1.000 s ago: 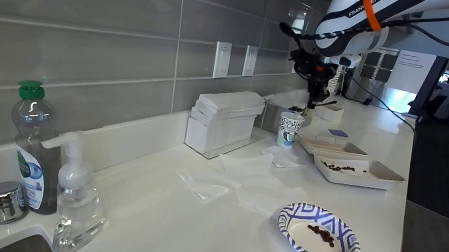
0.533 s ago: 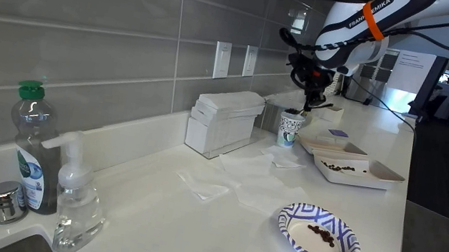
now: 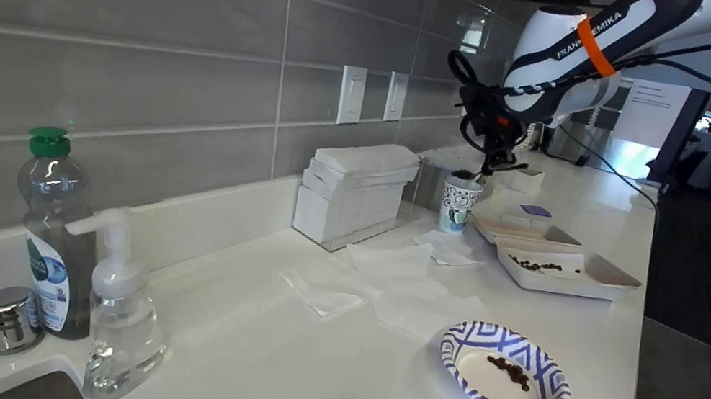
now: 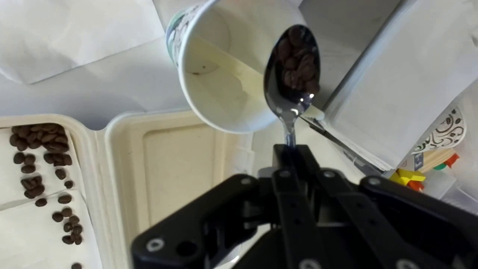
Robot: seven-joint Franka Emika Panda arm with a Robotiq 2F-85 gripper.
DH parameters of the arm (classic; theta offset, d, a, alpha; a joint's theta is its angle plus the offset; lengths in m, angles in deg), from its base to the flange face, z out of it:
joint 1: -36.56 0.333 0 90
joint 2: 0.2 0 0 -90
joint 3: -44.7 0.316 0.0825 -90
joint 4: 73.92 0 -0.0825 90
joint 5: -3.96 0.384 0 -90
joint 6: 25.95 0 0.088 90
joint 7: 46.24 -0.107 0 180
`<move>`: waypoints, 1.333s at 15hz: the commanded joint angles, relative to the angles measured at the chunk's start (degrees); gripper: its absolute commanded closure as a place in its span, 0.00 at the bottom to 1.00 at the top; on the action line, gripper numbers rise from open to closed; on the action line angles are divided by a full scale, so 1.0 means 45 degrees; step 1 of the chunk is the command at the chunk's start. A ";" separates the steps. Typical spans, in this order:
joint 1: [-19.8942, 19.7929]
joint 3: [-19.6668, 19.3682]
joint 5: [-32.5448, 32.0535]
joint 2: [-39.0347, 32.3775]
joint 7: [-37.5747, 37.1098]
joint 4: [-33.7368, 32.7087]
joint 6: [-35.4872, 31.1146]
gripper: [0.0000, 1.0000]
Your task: Pick up spoon and scoop some of the contents from the bowl and pour them in the cup
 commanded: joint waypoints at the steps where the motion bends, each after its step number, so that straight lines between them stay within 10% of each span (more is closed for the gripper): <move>1: 0.0471 -0.0490 -0.0761 0.0646 -0.0827 0.0947 -0.0841 0.98; 20: 0.1997 -0.1982 -0.5430 0.1335 -0.4511 0.2510 -0.2391 0.98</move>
